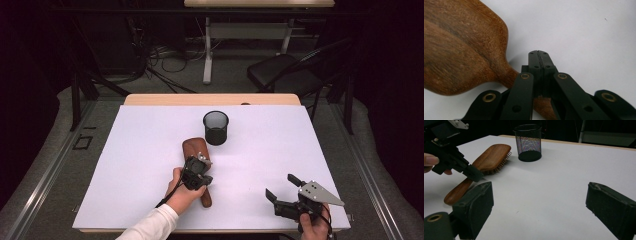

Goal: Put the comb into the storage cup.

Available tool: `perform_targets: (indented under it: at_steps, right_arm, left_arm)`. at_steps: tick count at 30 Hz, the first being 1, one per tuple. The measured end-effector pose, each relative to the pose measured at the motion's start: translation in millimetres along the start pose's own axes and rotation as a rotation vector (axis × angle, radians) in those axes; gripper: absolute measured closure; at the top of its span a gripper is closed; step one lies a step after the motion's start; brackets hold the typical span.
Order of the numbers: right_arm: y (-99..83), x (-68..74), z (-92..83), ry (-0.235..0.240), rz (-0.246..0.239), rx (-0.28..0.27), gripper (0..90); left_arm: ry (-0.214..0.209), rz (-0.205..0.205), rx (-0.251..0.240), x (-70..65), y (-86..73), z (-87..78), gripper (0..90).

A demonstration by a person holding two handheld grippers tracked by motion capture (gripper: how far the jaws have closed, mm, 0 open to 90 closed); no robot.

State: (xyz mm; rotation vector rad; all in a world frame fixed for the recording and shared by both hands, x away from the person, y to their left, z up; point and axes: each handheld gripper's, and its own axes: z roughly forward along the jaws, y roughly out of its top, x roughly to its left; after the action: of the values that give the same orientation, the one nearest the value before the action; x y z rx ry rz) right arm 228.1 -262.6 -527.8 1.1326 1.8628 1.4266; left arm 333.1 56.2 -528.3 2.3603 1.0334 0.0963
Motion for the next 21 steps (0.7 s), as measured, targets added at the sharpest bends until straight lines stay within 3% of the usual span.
perform_targets:
  at_steps: [13,21]
  right_arm:
    - [-0.4,0.5,0.4,0.001,0.004,0.0,8.4]
    - [-0.4,0.7,0.6,0.0,-0.001,0.001,8.6]
  left_arm:
    - [-0.017,-0.012,-0.008,4.1,-12.9,-7.4,90.0]
    - [0.004,-0.011,-0.017,8.0,-23.5,-14.0,89.9]
